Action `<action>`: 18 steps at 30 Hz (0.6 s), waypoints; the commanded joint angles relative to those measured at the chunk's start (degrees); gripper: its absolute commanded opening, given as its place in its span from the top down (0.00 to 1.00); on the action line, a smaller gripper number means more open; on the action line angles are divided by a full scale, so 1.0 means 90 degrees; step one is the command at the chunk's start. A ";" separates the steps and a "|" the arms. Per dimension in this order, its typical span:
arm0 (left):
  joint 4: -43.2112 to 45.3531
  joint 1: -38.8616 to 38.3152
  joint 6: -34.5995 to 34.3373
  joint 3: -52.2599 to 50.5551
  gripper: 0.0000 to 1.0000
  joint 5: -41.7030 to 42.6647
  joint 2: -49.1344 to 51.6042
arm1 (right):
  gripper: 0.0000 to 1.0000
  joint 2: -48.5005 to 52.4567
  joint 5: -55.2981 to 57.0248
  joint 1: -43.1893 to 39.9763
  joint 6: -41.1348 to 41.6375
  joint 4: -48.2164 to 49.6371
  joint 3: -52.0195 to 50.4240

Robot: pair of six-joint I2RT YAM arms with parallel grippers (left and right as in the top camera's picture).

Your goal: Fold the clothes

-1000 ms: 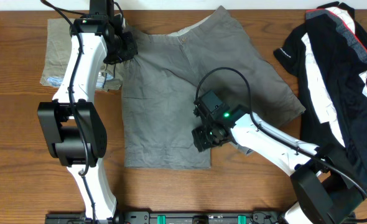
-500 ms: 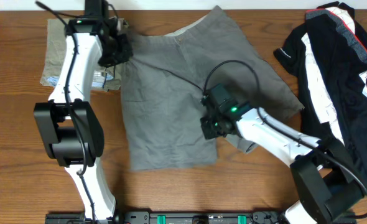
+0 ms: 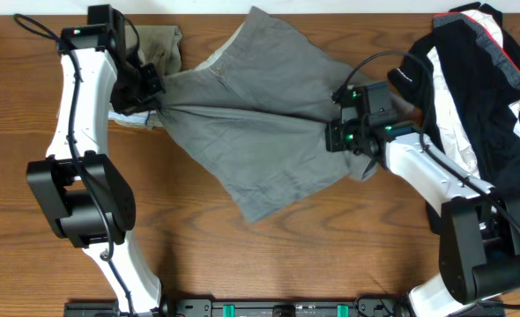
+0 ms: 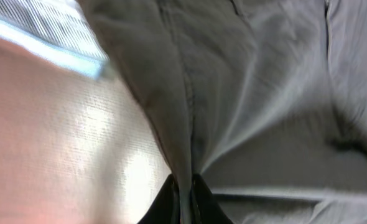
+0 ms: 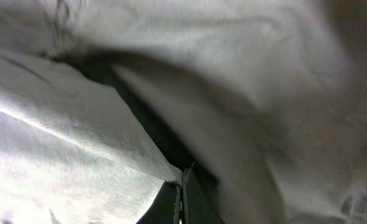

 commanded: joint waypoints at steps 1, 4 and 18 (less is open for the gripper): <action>-0.0260 -0.0136 -0.0058 0.0007 0.94 -0.0126 -0.0131 | 0.99 0.0056 -0.0005 -0.0253 -0.0491 0.0311 0.0294; -0.0393 -0.0308 -0.0058 -0.0163 0.94 -0.0129 -0.0131 | 0.99 0.0056 -0.0019 -0.0471 -0.0617 0.0763 0.0376; 0.0134 -0.0937 -0.0231 -0.1902 0.94 -0.0172 -0.0129 | 0.99 0.1433 -0.0199 -0.0789 -0.0945 0.1583 0.1137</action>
